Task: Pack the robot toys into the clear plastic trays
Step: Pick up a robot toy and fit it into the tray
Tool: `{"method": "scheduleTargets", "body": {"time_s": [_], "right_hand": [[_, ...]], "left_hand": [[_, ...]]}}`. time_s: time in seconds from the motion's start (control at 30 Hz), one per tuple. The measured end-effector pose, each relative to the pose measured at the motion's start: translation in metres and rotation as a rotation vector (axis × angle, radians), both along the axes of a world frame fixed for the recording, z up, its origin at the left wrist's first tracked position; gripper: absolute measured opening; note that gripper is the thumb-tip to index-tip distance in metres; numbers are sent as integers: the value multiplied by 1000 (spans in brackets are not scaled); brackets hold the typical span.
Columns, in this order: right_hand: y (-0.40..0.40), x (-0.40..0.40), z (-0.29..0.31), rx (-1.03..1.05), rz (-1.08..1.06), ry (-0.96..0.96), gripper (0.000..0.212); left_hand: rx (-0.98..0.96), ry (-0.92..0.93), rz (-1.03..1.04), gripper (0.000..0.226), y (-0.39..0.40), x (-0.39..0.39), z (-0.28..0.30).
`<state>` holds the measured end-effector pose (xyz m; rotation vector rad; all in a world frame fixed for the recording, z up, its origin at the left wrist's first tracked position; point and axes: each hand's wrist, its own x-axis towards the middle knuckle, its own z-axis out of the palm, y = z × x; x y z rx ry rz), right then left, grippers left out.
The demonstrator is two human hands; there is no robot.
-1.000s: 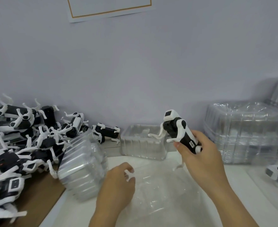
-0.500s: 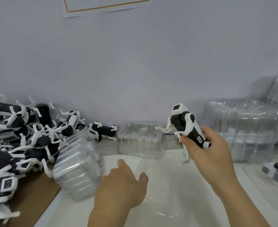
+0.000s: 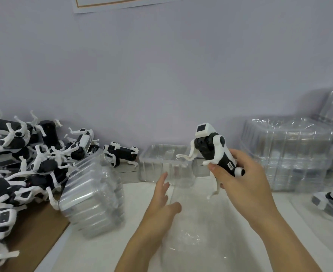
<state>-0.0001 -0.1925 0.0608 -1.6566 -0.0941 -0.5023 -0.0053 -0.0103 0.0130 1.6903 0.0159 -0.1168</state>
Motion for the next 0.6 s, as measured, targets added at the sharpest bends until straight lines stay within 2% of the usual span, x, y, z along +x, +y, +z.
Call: {"method": "scheduleTargets", "body": {"time_s": [0.1, 0.17, 0.23, 0.27, 0.37, 0.43, 0.5, 0.6], "right_hand": [[1, -1, 1, -54, -10, -5, 19], [1, -1, 2, -61, -10, -8, 18], [1, -1, 2, -66, 0, -8, 18], [1, -2, 2, -70, 8, -7, 18], [2, -1, 2, -84, 23, 13, 18], [2, -1, 1, -98, 28, 42, 19], [4, -2, 2, -98, 44, 57, 19], [7, -4, 4, -78, 70, 51, 15]], "left_hand": [[36, -72, 263, 84, -4, 2, 4], [196, -21, 481, 86, -9, 0, 11], [362, 37, 597, 92, -13, -3, 18], [405, 8, 629, 93, -12, -3, 19], [455, -174, 579, 77, 9, 2, 16], [380, -150, 410, 55, 23, 4, 12], [282, -82, 335, 36, 30, 3, 8], [392, -63, 386, 27, 30, 2, 6]]}}
